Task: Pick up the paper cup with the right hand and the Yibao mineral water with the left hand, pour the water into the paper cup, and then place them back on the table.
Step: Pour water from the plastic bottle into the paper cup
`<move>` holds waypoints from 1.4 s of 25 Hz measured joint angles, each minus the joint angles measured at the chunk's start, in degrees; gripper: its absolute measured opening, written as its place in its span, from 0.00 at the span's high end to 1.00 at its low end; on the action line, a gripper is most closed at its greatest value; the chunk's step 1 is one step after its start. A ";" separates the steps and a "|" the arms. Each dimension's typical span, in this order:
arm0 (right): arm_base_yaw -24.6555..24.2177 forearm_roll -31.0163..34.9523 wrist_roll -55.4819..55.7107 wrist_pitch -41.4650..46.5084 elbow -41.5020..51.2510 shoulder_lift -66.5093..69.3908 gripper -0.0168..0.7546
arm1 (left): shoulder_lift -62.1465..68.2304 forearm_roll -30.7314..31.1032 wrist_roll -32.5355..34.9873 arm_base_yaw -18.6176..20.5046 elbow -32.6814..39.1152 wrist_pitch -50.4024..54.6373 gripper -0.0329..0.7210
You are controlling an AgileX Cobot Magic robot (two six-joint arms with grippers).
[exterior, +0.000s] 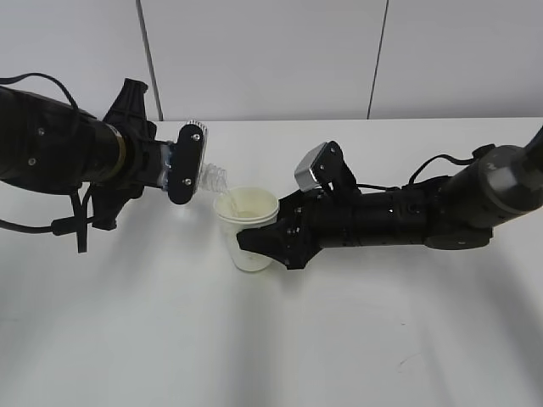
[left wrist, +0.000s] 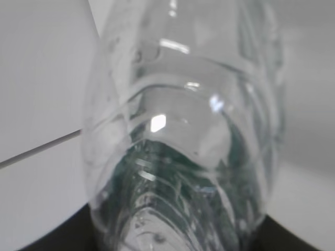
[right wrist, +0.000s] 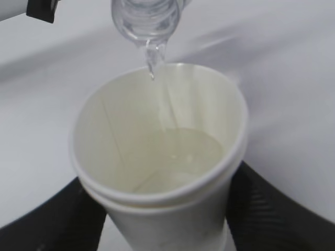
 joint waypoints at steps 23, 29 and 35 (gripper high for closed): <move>0.00 -0.14 0.00 0.09 0.00 0.00 0.31 | 0.00 0.73 0.00 -0.11 0.00 0.10 0.54; 0.00 -0.14 0.00 0.09 0.00 0.00 0.31 | 0.00 1.39 0.00 -0.97 0.00 0.56 0.54; 0.00 -0.14 0.00 0.11 0.00 0.00 0.31 | 0.00 1.47 -0.10 -1.02 0.00 0.74 0.54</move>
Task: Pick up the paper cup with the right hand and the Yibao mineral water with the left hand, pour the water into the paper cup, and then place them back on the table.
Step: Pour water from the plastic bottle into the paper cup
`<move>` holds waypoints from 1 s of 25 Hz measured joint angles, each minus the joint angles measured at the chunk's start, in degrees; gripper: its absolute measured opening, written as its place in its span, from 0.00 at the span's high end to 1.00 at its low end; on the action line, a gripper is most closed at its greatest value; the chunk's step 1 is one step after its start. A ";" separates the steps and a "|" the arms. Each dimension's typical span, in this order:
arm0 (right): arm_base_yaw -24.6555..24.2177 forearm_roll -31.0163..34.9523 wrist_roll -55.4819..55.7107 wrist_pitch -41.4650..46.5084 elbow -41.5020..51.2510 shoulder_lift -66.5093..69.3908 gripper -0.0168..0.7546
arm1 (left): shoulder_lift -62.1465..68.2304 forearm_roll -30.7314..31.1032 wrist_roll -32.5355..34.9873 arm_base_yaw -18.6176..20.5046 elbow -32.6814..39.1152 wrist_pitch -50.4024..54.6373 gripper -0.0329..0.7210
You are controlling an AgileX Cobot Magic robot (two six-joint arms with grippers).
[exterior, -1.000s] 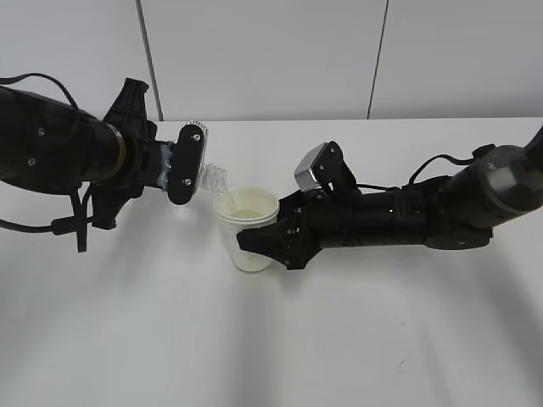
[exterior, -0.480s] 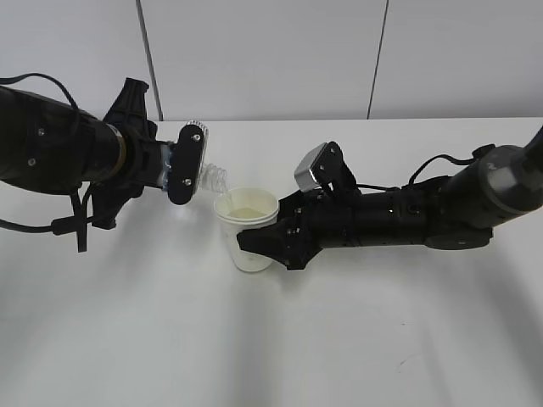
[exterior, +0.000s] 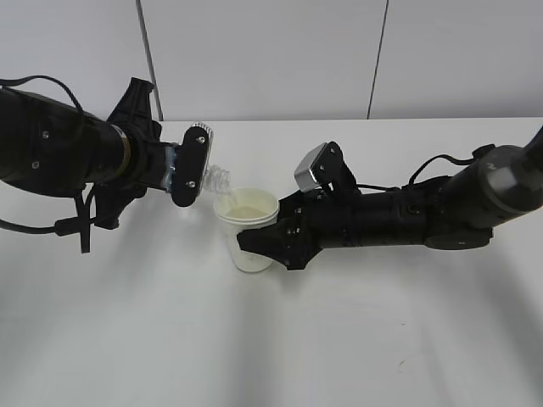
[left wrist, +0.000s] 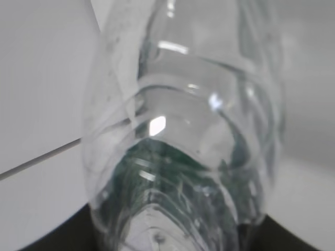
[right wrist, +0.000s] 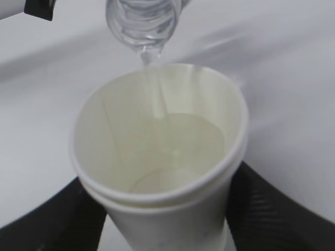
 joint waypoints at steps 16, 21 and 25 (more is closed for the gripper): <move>0.00 0.00 0.00 0.11 0.00 0.00 0.31 | 0.00 0.16 -12.04 -0.12 -0.04 0.53 0.54; 0.00 0.22 0.00 0.11 0.00 0.00 0.31 | 0.00 -0.28 -17.87 -1.22 -0.06 0.66 0.54; 0.00 1.30 0.04 0.11 0.00 0.00 0.31 | 0.00 -1.89 -26.24 -1.79 -0.11 0.66 0.54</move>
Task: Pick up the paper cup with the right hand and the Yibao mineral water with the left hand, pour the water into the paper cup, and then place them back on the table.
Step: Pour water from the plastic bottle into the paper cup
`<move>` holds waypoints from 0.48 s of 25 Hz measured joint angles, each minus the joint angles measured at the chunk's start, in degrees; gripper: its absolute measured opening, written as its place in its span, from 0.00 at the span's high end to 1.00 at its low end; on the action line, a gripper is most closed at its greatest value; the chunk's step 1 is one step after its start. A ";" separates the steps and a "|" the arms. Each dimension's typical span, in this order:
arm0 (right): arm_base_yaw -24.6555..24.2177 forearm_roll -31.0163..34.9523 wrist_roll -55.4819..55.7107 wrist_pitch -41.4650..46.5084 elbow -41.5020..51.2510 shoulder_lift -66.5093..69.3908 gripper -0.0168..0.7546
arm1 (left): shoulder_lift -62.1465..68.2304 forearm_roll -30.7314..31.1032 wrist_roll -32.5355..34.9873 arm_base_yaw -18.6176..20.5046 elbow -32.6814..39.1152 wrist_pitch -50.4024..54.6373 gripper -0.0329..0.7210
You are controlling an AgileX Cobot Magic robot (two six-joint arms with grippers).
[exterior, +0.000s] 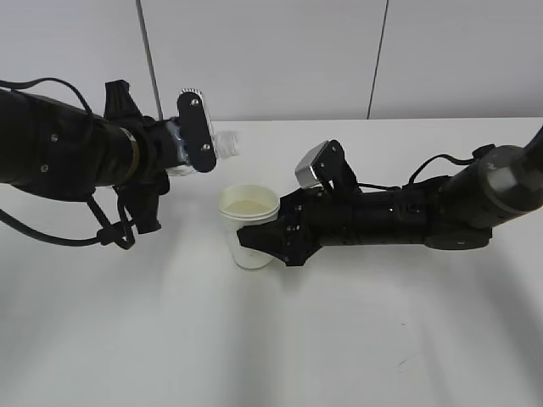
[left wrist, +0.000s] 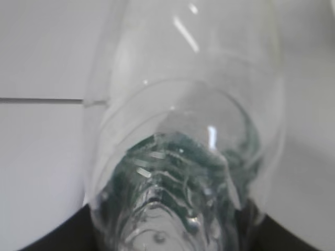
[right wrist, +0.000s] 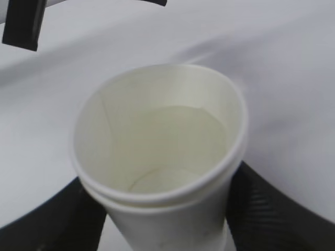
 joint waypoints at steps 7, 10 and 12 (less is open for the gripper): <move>0.00 2.70 0.00 0.00 0.00 0.00 0.31 | 0.00 -0.29 -15.29 -0.03 0.00 0.00 0.54; 0.00 3.54 0.00 0.12 0.00 0.00 0.31 | 0.00 -0.29 -20.65 -0.03 0.00 0.00 0.54; 0.00 4.35 0.00 0.19 0.00 0.00 0.31 | 0.00 -0.29 -24.18 -0.03 0.00 0.00 0.54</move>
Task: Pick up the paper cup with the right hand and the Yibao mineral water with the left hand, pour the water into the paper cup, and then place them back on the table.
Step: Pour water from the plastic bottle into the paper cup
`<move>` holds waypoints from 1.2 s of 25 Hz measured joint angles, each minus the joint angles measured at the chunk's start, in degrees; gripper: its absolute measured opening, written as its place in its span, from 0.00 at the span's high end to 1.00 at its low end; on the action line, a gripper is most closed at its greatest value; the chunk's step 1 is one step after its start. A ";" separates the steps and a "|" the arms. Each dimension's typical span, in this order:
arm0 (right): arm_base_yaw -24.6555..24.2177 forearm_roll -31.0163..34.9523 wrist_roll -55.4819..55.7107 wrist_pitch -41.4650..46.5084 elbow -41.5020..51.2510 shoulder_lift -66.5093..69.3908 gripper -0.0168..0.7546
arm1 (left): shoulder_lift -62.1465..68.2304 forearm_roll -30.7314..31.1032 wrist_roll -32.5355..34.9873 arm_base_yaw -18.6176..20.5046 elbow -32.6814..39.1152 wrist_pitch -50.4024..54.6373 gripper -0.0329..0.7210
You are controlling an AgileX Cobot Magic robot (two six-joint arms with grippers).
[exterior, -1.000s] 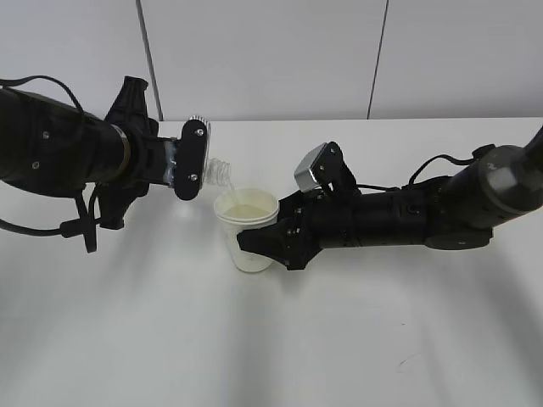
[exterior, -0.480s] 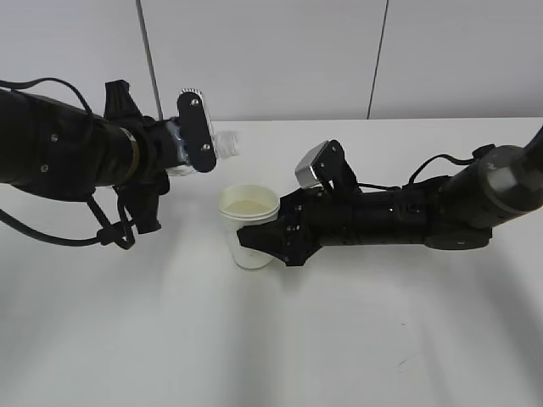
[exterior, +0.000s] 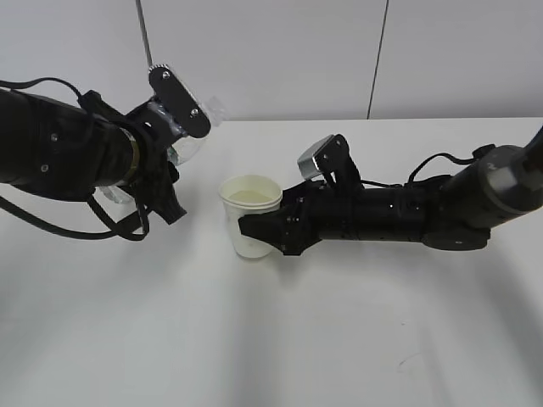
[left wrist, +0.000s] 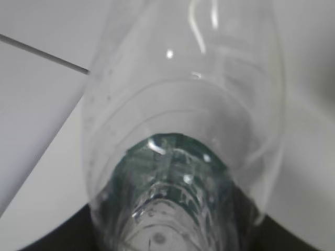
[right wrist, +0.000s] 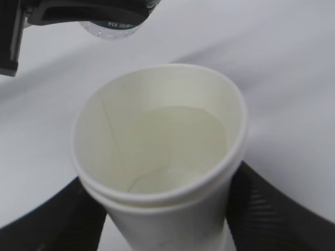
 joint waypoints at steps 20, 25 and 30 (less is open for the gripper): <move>0.00 3.96 -0.11 1.78 0.00 0.00 0.31 | 0.00 1.29 -16.26 10.08 0.00 -13.73 0.54; 0.00 4.56 -0.11 1.80 0.00 0.00 0.31 | 0.00 1.72 -16.31 13.47 0.00 -19.95 0.54; 0.00 5.36 -0.19 1.80 0.00 0.00 0.31 | 0.00 2.14 -16.40 16.84 0.00 -26.99 0.54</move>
